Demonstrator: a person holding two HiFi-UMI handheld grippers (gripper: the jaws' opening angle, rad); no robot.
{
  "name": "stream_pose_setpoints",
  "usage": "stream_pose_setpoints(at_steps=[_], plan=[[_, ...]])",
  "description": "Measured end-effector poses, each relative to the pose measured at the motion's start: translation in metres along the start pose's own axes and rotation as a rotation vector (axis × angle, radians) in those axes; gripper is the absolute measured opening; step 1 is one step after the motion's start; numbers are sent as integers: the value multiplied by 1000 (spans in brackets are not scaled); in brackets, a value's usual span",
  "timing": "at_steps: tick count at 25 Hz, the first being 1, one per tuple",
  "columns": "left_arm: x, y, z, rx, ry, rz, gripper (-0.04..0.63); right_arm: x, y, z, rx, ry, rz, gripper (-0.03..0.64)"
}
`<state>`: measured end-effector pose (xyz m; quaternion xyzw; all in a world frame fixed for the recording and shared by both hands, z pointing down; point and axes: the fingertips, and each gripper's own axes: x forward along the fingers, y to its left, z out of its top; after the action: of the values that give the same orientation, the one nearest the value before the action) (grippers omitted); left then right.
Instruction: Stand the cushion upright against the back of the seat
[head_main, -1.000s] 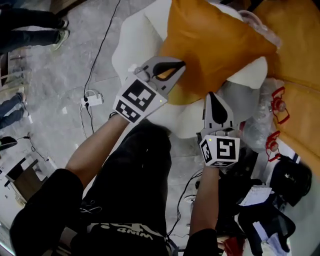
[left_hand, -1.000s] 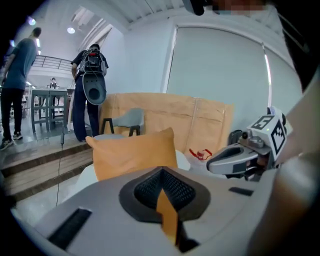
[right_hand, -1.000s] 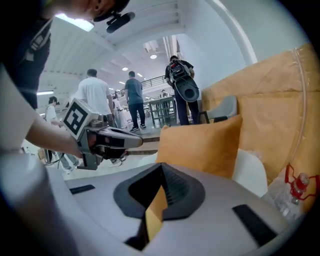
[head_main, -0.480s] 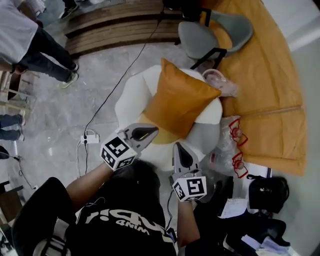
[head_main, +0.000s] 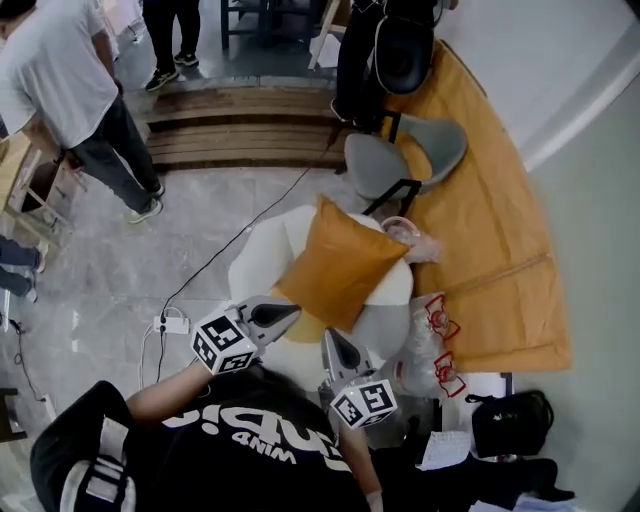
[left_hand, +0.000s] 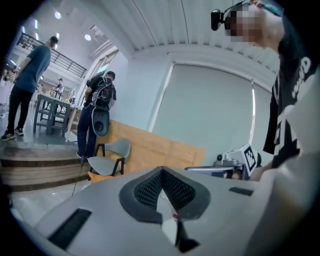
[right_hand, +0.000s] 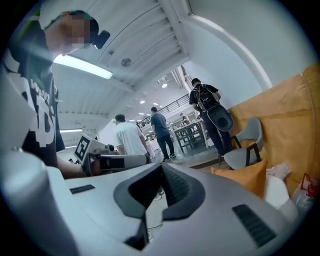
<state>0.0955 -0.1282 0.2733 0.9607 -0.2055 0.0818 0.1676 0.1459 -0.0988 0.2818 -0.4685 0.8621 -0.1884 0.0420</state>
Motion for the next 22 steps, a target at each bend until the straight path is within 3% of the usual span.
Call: stream_pose_setpoints(at_steps=[7, 22], plan=[[-17, 2, 14, 4, -35, 31, 8, 10, 9, 21, -45, -34, 11, 21], [-21, 0, 23, 16, -71, 31, 8, 21, 15, 23, -44, 3, 72, 21]])
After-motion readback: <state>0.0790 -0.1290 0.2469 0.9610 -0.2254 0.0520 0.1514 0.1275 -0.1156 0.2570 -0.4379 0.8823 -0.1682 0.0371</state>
